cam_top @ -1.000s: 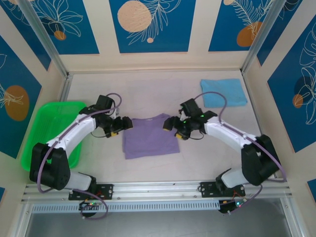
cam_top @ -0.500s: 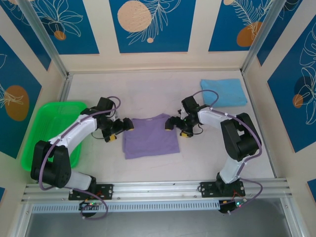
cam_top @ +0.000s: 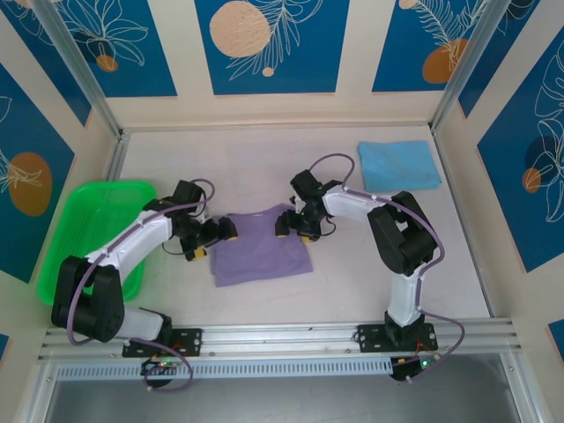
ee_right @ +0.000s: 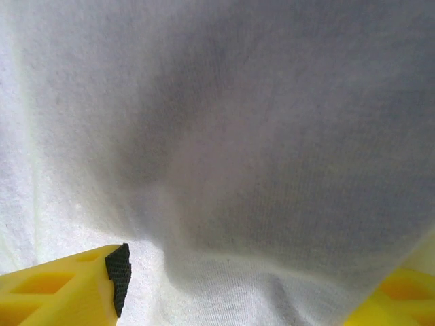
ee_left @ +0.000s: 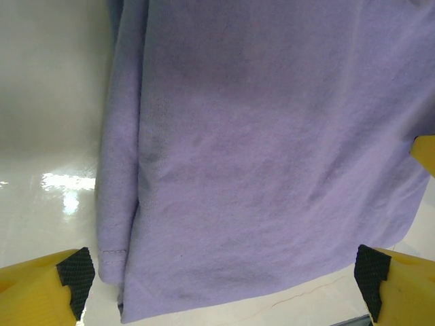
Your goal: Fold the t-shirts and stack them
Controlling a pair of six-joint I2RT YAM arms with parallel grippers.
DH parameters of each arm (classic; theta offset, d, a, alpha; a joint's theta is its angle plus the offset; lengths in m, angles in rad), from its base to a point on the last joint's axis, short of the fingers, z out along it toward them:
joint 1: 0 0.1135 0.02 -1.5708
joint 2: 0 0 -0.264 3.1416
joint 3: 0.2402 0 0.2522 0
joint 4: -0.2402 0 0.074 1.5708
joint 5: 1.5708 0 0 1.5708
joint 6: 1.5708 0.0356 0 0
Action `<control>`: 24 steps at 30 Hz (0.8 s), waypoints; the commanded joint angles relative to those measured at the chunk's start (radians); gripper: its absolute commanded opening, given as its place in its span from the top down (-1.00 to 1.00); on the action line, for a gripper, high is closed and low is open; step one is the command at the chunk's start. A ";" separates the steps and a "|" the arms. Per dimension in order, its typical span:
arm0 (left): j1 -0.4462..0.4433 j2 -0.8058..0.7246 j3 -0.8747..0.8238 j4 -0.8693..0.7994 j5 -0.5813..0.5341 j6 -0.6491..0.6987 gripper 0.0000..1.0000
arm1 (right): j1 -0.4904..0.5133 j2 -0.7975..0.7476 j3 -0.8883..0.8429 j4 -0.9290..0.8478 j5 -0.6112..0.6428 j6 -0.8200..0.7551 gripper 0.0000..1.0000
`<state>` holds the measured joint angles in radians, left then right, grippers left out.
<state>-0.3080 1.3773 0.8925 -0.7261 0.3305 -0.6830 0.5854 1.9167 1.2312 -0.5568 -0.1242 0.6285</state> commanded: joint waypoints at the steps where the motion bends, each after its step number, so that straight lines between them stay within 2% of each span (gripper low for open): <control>1: -0.014 -0.031 -0.012 -0.037 -0.019 -0.008 -1.00 | 0.008 -0.008 -0.072 -0.023 0.075 0.045 -0.52; 7: -0.032 -0.051 -0.007 -0.053 -0.036 0.029 -1.00 | -0.011 -0.120 -0.159 0.000 0.077 0.019 -0.71; 13: -0.097 -0.001 0.038 -0.060 -0.044 0.091 -0.96 | -0.008 -0.120 -0.192 0.022 0.040 -0.004 -0.66; 17: -0.102 0.061 0.021 -0.040 -0.064 0.101 -0.87 | 0.021 -0.038 -0.144 0.049 -0.016 -0.013 -0.45; 22: -0.103 0.164 0.017 -0.049 -0.131 0.124 -0.84 | 0.044 0.053 -0.075 0.049 -0.042 0.000 0.08; 24: -0.103 0.189 0.017 -0.053 -0.161 0.128 -0.84 | 0.058 0.070 -0.046 0.038 -0.022 -0.006 0.20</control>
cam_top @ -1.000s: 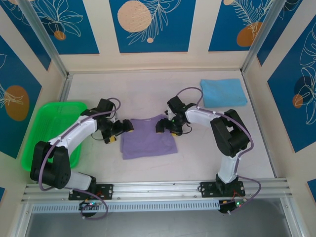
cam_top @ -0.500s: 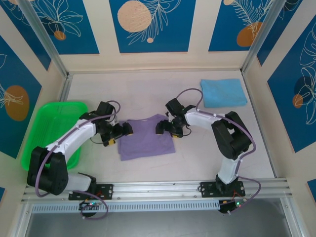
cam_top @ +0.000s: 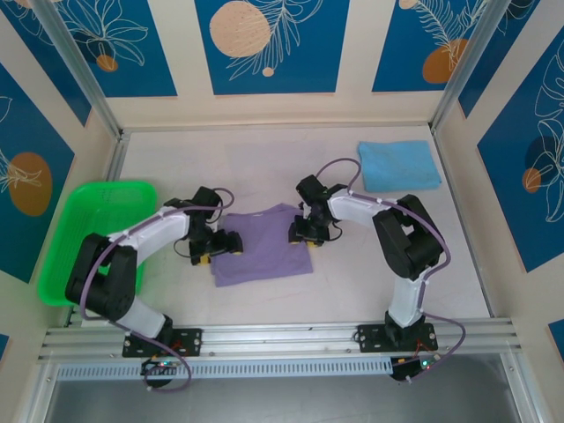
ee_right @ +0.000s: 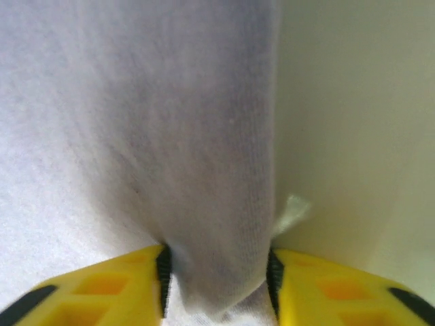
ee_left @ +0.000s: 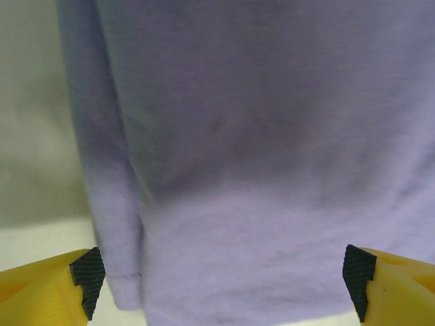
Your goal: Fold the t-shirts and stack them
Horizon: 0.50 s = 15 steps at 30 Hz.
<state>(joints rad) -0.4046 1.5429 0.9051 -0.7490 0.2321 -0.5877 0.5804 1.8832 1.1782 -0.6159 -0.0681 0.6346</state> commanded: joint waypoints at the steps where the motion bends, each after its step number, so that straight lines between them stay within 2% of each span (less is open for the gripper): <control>1: -0.006 0.029 0.002 -0.032 -0.077 0.034 -0.84 | 0.069 0.108 0.017 0.095 -0.067 -0.013 0.26; 7: -0.007 0.023 0.032 -0.052 -0.106 0.026 -0.88 | 0.060 0.087 0.041 0.077 0.005 -0.014 0.81; 11: -0.007 -0.004 0.072 -0.073 -0.114 0.009 -0.90 | 0.012 0.058 0.046 0.039 0.071 -0.034 0.94; 15: -0.007 -0.060 0.082 -0.079 -0.116 -0.035 -0.92 | -0.077 0.023 0.047 0.016 0.113 -0.082 1.00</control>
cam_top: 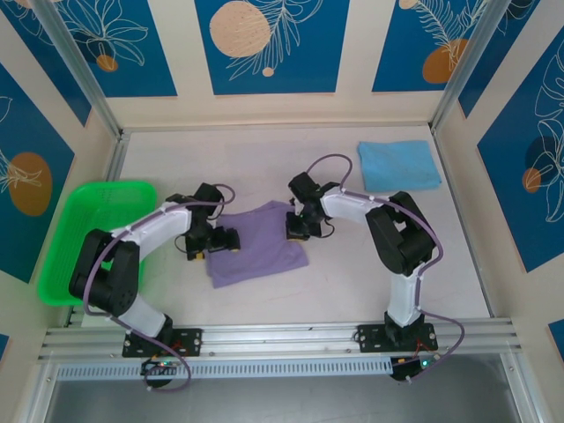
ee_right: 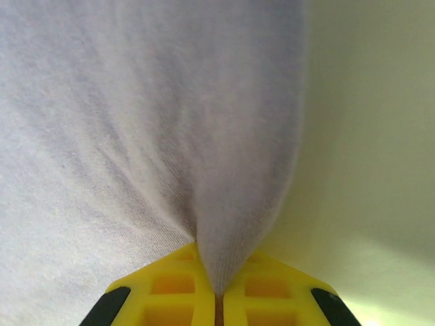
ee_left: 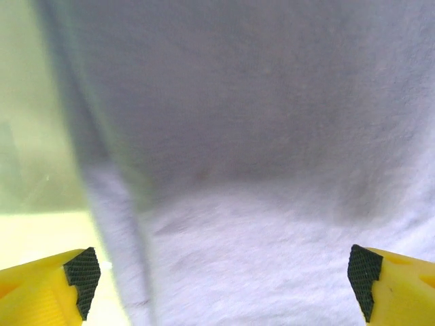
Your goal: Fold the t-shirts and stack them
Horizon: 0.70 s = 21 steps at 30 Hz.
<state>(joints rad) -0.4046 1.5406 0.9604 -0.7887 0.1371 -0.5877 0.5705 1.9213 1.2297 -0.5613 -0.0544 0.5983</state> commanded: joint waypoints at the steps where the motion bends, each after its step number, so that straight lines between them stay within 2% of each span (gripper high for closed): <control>1: -0.007 -0.077 0.025 -0.039 -0.021 -0.047 -0.92 | -0.096 -0.024 0.001 -0.044 0.111 -0.064 1.00; 7: -0.007 -0.199 -0.023 -0.016 -0.007 -0.097 -0.96 | -0.257 -0.050 0.090 -0.091 0.195 -0.166 1.00; 10: -0.006 -0.239 -0.054 -0.012 -0.001 -0.109 -0.97 | -0.308 -0.033 0.168 -0.114 0.246 -0.229 1.00; 21: -0.007 -0.303 -0.069 -0.049 -0.018 -0.093 -0.97 | -0.398 0.037 0.486 -0.205 0.378 -0.396 1.00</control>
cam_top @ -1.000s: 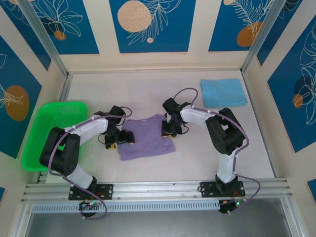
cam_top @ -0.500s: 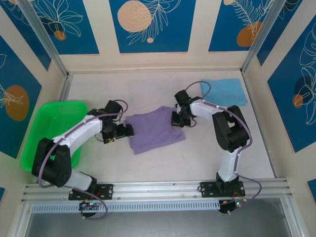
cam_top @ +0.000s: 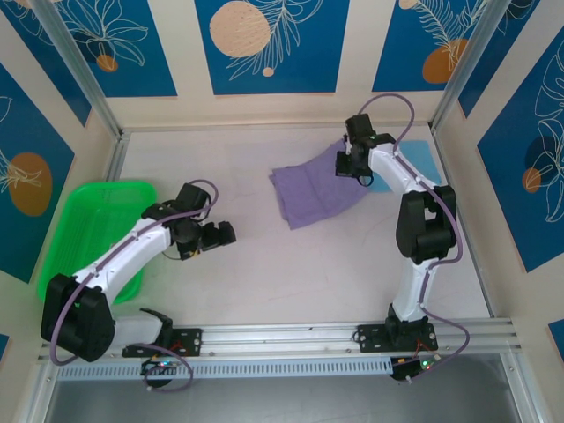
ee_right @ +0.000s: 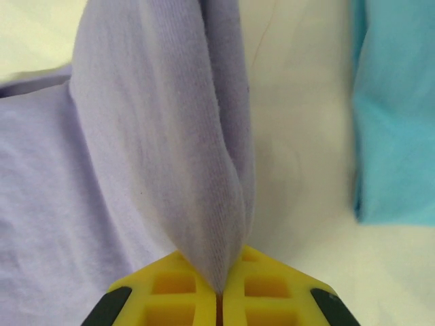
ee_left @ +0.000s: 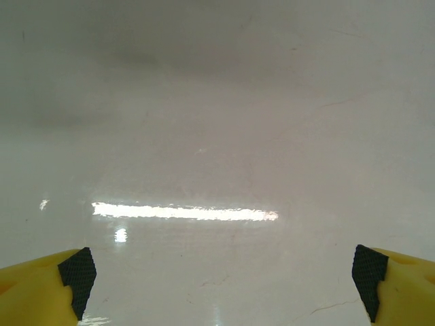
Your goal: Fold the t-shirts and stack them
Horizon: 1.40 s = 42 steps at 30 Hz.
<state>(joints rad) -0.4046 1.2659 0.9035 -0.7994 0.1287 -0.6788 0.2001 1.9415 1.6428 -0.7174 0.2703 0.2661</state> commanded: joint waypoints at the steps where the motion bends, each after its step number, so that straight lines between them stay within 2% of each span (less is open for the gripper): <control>1: -0.007 -0.032 -0.012 -0.043 -0.012 0.000 -0.97 | -0.038 0.021 0.099 -0.054 0.060 -0.076 1.00; 9: -0.005 -0.041 -0.017 -0.072 -0.019 0.013 -0.98 | -0.088 0.058 0.275 -0.112 0.119 -0.190 1.00; 24: -0.004 -0.029 -0.017 -0.084 -0.020 0.024 -1.00 | -0.132 -0.024 0.364 -0.149 0.156 -0.339 1.00; 42: -0.004 0.003 -0.011 -0.090 -0.014 0.044 -1.00 | -0.247 -0.056 0.433 -0.167 0.090 -0.327 1.00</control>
<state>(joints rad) -0.4046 1.2537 0.8944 -0.8551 0.1211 -0.6552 -0.0357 1.9484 2.0274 -0.8902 0.3874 -0.0643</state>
